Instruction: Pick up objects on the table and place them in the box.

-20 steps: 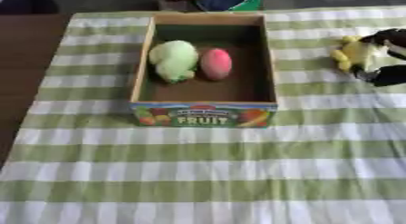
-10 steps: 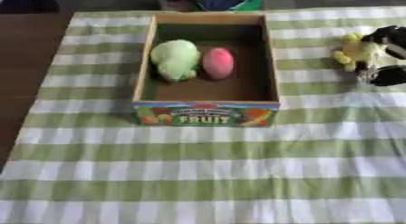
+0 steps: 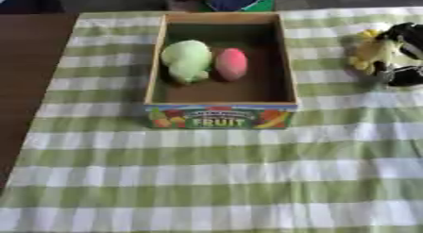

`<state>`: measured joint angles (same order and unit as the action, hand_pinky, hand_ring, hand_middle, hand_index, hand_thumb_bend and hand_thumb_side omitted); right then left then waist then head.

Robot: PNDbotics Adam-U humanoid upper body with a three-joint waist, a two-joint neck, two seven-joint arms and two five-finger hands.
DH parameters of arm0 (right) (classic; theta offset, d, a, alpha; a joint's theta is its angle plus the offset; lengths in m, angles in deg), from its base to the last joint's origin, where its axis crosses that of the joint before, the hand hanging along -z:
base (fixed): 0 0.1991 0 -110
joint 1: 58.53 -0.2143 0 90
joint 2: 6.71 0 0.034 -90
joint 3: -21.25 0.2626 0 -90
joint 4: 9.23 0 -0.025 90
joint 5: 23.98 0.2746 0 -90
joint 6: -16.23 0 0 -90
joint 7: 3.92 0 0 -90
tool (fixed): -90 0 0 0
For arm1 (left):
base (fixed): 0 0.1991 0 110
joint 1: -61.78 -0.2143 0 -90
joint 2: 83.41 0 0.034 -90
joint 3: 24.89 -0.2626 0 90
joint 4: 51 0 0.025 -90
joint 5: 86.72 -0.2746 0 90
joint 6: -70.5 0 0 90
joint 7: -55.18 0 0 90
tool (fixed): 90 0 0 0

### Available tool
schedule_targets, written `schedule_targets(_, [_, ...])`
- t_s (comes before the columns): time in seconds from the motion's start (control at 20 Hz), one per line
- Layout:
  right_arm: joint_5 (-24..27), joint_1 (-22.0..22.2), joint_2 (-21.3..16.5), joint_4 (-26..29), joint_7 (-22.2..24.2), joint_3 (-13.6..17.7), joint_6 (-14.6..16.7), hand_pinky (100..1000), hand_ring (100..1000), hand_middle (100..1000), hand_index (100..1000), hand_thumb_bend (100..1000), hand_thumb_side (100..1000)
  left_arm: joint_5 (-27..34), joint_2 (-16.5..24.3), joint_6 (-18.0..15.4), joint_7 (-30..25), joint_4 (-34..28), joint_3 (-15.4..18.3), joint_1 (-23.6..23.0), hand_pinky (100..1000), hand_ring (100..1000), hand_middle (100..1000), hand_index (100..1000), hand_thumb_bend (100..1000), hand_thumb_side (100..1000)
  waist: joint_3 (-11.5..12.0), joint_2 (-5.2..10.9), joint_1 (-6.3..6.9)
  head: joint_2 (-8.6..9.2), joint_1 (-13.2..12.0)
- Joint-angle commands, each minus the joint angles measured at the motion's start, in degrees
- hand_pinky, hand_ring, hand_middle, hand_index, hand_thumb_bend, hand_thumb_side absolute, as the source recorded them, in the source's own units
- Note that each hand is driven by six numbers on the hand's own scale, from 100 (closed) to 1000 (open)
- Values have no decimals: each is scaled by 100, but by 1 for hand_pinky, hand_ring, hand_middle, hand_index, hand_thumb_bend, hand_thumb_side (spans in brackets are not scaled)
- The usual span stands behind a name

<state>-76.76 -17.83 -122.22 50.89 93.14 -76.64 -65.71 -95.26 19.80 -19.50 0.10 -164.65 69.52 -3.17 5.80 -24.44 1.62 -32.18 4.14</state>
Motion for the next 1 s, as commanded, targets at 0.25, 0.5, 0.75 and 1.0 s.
schedule_targets(0.25, [638,-6,-141,566,99,16,-264,789,725,488,641,100,185,12,130,1,24,-94,61,9,527,784,789,939,100,896,-29,194,-30,-46,-43])
schedule_targets(0.5, [1065,-25,-200,1024,237,67,-448,789,714,479,632,100,204,8,159,-1,21,-94,57,14,528,785,789,939,100,895,-54,260,-54,-127,-50])
schedule_targets(0.75, [1321,-52,-238,1378,250,147,-589,790,707,470,623,100,224,9,167,-4,15,-94,53,14,528,786,789,939,100,895,-72,311,-78,-157,-56])
schedule_targets(1.0, [1569,-143,-251,1729,320,155,-672,793,706,469,622,100,237,9,183,-4,20,-94,55,14,529,786,790,939,100,894,-89,361,-107,-178,-92])
